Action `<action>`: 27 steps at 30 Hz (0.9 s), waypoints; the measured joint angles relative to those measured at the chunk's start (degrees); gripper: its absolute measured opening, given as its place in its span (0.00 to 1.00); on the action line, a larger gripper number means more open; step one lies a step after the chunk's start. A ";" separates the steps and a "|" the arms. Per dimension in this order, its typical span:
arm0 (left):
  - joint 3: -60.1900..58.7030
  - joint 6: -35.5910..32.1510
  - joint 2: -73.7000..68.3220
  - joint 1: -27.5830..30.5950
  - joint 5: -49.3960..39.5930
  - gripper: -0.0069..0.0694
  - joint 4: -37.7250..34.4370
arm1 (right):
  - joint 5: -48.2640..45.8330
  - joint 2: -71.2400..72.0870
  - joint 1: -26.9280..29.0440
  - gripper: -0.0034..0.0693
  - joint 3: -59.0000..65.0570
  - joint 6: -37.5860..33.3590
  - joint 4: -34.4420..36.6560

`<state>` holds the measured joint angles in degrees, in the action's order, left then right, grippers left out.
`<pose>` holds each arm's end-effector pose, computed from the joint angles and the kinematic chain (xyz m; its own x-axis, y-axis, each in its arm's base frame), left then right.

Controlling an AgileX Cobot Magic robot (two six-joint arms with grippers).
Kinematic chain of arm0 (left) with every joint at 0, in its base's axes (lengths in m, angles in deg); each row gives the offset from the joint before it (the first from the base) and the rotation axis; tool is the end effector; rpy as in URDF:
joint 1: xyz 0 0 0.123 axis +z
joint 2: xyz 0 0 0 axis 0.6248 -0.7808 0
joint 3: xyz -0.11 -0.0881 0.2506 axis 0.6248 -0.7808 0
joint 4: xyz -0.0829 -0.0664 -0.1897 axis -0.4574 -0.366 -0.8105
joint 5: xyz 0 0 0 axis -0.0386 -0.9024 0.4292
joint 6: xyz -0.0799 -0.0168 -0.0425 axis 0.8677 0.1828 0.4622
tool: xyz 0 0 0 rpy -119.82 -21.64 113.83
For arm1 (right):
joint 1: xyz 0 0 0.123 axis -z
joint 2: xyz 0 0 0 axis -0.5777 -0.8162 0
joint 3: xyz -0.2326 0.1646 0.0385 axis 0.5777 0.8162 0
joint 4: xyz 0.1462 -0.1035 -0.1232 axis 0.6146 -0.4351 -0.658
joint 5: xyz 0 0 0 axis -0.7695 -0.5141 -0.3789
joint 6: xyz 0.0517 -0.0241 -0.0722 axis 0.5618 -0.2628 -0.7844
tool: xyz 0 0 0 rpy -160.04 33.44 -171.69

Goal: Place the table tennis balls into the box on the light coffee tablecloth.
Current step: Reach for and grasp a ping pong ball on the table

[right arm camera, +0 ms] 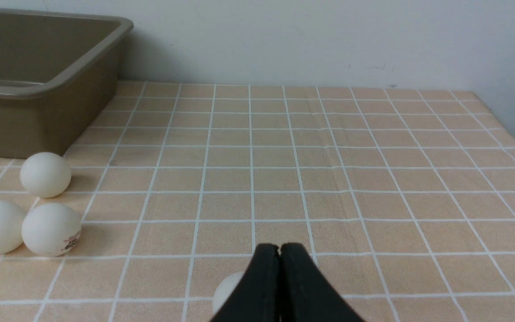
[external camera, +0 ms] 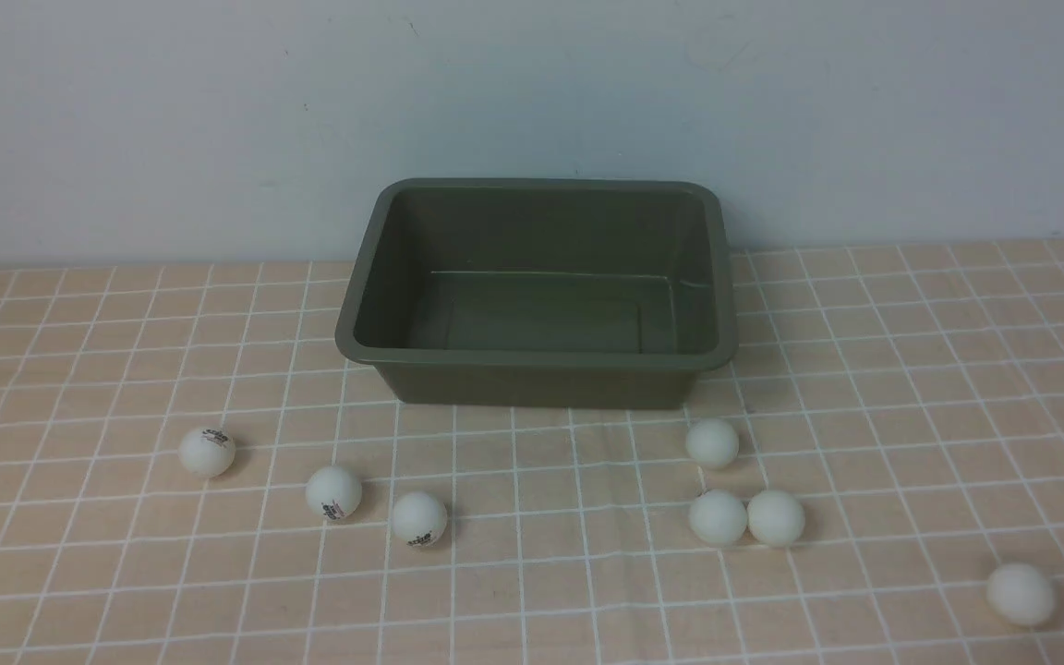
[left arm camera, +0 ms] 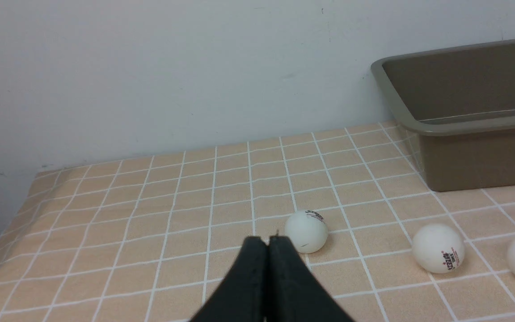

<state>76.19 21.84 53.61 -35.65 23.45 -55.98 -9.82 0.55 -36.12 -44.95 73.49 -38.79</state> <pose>0.0201 -0.0014 0.1891 -0.0984 0.0977 -0.9903 -0.0171 0.9949 0.0998 0.0156 -0.0050 0.1719 -0.3065 0.0055 -0.9519 0.0430 0.9990 -0.0081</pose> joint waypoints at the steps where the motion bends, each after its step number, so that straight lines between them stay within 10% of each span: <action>1: 0.00 0.00 0.00 0.00 0.00 0.00 0.00 | 0.00 0.00 0.00 0.02 0.00 0.00 0.00; 27: 0.00 0.00 0.00 0.00 0.00 0.00 0.00 | 0.00 0.00 0.00 0.02 0.00 -0.92 0.00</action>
<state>76.19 21.84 53.61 -35.65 23.45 -55.98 -9.82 0.55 -36.12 -44.95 72.57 -38.79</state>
